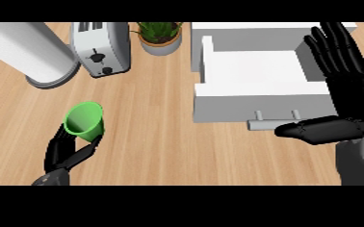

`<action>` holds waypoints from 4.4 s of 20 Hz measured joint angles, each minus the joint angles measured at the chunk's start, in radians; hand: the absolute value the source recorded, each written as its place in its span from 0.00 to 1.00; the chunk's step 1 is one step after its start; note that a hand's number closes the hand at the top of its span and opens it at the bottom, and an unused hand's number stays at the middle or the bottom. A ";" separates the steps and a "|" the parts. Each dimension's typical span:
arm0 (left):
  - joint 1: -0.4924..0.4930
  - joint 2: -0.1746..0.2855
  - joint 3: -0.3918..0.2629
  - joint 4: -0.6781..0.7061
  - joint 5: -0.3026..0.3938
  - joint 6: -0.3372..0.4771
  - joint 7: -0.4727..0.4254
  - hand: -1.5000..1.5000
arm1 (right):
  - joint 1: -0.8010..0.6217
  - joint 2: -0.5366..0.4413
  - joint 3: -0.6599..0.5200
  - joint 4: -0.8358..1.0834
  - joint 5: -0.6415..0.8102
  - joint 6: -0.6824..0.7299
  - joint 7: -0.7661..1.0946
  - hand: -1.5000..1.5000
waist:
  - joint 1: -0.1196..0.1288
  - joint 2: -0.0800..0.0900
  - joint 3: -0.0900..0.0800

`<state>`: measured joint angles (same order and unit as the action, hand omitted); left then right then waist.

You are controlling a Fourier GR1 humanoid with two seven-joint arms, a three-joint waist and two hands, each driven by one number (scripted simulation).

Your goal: Pick up the cup, place it into the drawer and close the drawer

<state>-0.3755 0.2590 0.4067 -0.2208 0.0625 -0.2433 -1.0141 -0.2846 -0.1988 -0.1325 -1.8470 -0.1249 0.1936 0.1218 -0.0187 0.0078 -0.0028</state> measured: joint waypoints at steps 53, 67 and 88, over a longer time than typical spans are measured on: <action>-0.918 -0.259 -0.489 -0.307 0.156 0.565 0.741 1.00 | 0.002 -0.018 -0.029 0.045 0.006 0.021 -0.053 0.00 | -0.040 0.003 0.004; -0.951 -0.259 -0.704 -0.068 0.223 0.506 0.802 0.00 | -0.086 -0.006 0.012 0.056 -0.003 0.036 -0.046 0.00 | -0.144 0.033 0.005; -0.907 -0.259 -0.654 -0.163 0.526 0.526 0.544 0.00 | -0.090 -0.121 0.287 0.070 -0.093 0.417 0.081 0.00 | -0.124 0.025 0.003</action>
<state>-1.2825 0.0001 -0.2469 -0.3841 0.5887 0.2829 -0.4703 -0.3746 -0.3202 0.1549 -1.7765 -0.2179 0.6105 0.2031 -0.1432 0.0325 -0.0003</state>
